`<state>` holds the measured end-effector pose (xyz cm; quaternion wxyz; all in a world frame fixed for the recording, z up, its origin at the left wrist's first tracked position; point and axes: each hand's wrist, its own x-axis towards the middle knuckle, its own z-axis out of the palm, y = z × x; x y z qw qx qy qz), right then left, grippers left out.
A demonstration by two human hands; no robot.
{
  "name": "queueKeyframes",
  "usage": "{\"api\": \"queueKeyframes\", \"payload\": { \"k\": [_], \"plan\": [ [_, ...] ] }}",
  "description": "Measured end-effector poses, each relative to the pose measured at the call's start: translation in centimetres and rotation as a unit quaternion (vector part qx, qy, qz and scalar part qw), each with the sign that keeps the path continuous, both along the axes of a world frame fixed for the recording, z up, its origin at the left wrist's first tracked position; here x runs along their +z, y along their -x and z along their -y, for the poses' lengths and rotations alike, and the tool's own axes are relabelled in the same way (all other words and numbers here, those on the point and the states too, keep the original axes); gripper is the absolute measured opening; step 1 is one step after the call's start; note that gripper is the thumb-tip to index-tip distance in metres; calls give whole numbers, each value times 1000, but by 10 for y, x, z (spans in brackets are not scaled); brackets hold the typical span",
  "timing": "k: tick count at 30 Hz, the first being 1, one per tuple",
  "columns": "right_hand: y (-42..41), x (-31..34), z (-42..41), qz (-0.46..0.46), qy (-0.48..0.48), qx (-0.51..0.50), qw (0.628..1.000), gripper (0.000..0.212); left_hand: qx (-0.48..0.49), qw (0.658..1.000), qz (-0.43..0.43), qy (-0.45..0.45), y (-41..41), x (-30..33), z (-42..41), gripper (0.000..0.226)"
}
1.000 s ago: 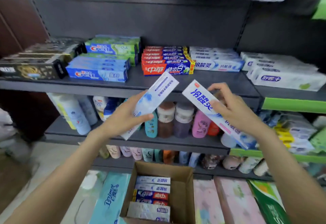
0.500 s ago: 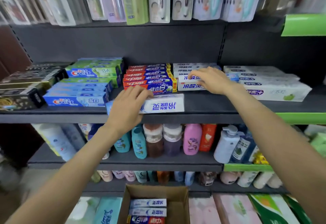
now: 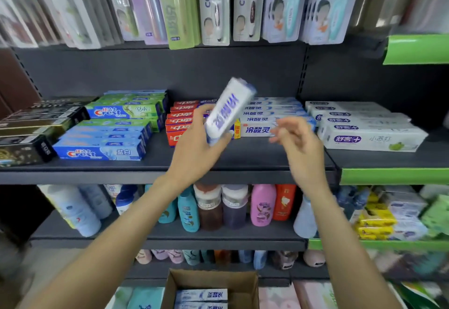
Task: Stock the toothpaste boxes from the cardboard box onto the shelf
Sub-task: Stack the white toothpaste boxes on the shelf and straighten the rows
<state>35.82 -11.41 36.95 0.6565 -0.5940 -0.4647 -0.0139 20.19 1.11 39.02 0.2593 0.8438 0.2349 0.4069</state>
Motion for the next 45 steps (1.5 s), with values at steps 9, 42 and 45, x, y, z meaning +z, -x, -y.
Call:
{"api": "queueKeyframes", "payload": {
  "k": [9,42,45],
  "plan": [
    [22,7,10,217,266,-179,922,68,-193,854,165,454,-83,9,29,41],
    [94,-130,34,309,149,-109,933,23,-40,997,23,-60,54,-118,23,25],
    [119,-201,45,283,309,-39,907,24,-96,993,-54,33,87,-192,29,25]
  ]
}}
